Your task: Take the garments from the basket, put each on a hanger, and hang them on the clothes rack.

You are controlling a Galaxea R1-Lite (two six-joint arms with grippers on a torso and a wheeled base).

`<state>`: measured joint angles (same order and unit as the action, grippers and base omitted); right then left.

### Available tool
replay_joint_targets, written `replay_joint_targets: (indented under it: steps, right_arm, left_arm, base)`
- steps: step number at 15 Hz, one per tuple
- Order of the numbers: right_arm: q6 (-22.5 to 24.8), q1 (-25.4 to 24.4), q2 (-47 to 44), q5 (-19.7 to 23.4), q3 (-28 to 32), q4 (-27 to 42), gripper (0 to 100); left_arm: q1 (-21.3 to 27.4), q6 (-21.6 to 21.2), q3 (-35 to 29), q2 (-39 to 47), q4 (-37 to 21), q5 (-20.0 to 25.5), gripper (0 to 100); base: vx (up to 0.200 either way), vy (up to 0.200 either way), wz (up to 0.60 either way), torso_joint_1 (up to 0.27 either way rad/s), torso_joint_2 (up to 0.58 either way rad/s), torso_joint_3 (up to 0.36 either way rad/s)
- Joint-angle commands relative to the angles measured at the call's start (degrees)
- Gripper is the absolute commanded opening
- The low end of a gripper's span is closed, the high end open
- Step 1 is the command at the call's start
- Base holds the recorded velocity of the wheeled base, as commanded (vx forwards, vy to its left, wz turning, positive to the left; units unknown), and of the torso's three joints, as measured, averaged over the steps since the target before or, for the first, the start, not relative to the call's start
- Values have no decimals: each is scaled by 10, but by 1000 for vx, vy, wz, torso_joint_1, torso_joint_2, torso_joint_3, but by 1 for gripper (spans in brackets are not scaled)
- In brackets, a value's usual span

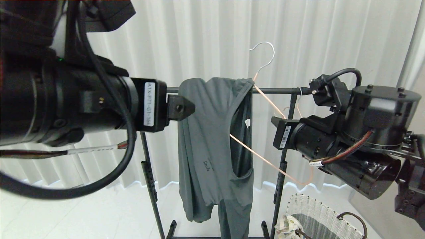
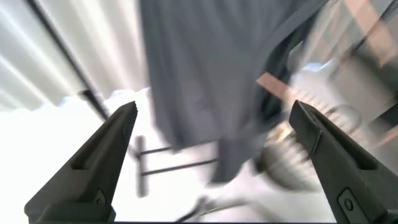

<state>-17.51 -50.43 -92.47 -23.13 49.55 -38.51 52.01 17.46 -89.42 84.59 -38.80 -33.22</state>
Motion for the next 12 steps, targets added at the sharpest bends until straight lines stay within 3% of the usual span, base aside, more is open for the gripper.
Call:
replay_joint_targets:
  steps: [1,2,4,7,9,12]
  right_arm:
    - [19,0,22,15,-39,-18,0]
    - [26,0,25,19,-47,-24,0]
    - [87,-3,65,60,-127,-74,0]
    - [115,-27,116,68,-197,-86,0]
    - [127,-56,139,69,-224,-87,0]
    - [135,-93,147,68,-228,-88,0]
  left_arm:
    - [-16,-48,58,-66,1,15,100]
    - [-20,-59,63,-72,1,25,100]
    - [-74,-138,70,-122,1,154,100]
    - [-135,-225,92,-147,1,250,100]
    - [-159,-281,105,-157,1,337,100]
    - [-168,-313,137,-149,7,423,100]
  base:
    - [0,0,0,0,0,0]
    - [0,0,0,0,0,0]
    - [0,0,0,0,0,0]
    - [0,0,0,0,0,0]
    - [0,0,0,0,0,0]
    - [0,0,0,0,0,0]
